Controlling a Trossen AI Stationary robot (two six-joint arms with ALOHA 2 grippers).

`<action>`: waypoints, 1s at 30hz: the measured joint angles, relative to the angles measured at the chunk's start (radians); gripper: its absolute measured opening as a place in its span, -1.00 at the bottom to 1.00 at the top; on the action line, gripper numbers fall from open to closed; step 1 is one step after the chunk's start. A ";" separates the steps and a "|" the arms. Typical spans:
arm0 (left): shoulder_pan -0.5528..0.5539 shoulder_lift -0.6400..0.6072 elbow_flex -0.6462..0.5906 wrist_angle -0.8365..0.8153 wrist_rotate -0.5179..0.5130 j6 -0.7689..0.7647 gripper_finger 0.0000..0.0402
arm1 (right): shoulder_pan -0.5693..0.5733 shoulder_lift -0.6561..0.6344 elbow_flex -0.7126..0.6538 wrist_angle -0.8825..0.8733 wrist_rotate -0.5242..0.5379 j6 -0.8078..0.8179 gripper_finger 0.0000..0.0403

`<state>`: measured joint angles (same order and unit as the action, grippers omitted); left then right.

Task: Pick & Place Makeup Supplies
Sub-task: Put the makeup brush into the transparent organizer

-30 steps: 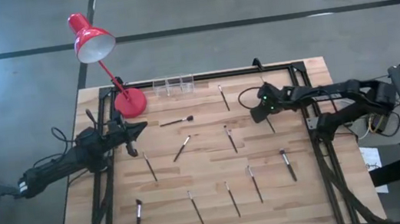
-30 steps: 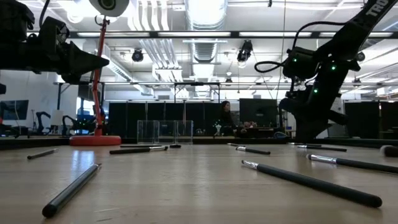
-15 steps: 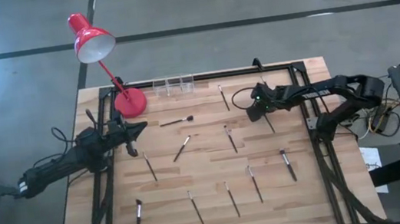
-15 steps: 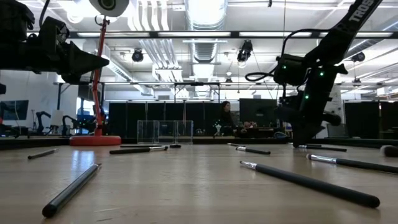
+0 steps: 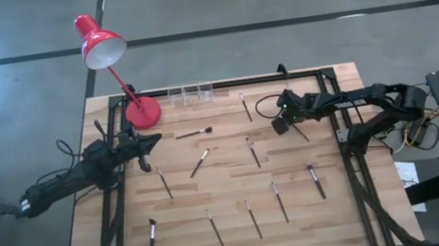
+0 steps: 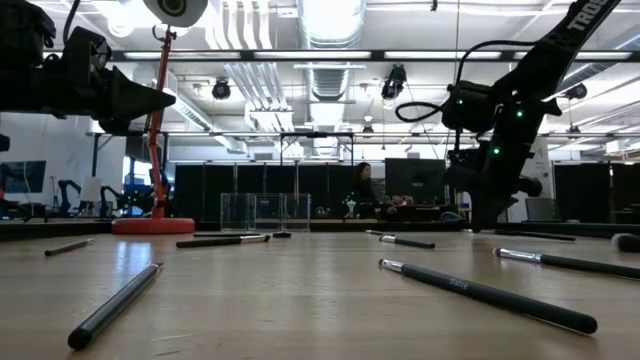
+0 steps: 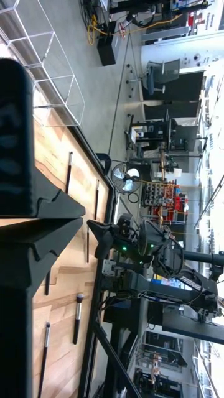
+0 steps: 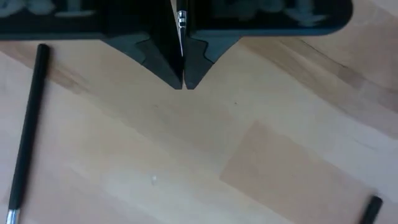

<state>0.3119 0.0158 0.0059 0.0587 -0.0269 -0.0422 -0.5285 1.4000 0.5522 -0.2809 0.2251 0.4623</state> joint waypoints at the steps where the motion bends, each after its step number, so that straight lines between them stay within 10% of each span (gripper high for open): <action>1: 0.000 0.000 0.000 0.000 0.000 0.000 -1.00 | 0.000 -0.008 0.000 0.000 -0.008 -0.007 -0.96; 30: 0.000 0.003 0.000 0.038 0.009 -0.223 -1.00 | 0.052 -0.340 -0.081 0.309 -0.048 -0.304 -0.96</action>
<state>0.3120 0.0191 0.0059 0.0965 -0.0175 -0.2649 -0.4768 1.0595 0.4713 0.0282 0.1772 0.1580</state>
